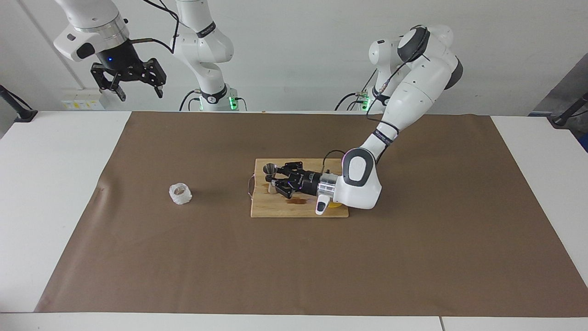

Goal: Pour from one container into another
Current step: 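Lower the dark cup onto the board beside its metal handle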

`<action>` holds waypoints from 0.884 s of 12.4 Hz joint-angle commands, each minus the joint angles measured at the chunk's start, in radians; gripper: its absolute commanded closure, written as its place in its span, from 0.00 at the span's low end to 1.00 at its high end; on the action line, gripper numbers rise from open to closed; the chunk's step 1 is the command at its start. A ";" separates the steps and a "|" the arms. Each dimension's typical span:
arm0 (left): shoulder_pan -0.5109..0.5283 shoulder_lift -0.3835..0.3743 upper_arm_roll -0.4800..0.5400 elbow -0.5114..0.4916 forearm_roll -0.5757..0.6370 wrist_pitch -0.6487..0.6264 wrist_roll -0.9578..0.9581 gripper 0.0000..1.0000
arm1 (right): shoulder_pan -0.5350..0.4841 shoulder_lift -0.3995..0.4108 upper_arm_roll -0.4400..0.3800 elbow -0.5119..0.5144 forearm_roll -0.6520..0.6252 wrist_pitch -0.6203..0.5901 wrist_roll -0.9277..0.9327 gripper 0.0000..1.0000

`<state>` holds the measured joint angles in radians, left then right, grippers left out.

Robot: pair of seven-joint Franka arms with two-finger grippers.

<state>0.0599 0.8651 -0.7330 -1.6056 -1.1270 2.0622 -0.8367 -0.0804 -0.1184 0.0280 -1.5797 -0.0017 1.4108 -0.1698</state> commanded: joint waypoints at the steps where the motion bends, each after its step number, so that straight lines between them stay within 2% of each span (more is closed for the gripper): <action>1: 0.006 0.014 -0.016 0.012 0.030 0.021 -0.025 0.79 | -0.012 -0.020 0.004 -0.022 0.017 0.004 -0.002 0.00; 6: 0.003 0.014 -0.016 0.013 0.039 0.038 -0.025 0.49 | -0.012 -0.020 0.004 -0.022 0.017 0.004 -0.002 0.00; 11: 0.008 0.008 -0.016 0.030 0.082 0.029 -0.018 0.09 | -0.012 -0.020 0.004 -0.022 0.017 0.004 -0.002 0.00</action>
<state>0.0599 0.8661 -0.7359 -1.5982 -1.0813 2.0839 -0.8377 -0.0804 -0.1185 0.0280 -1.5797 -0.0017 1.4108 -0.1698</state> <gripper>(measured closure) 0.251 0.000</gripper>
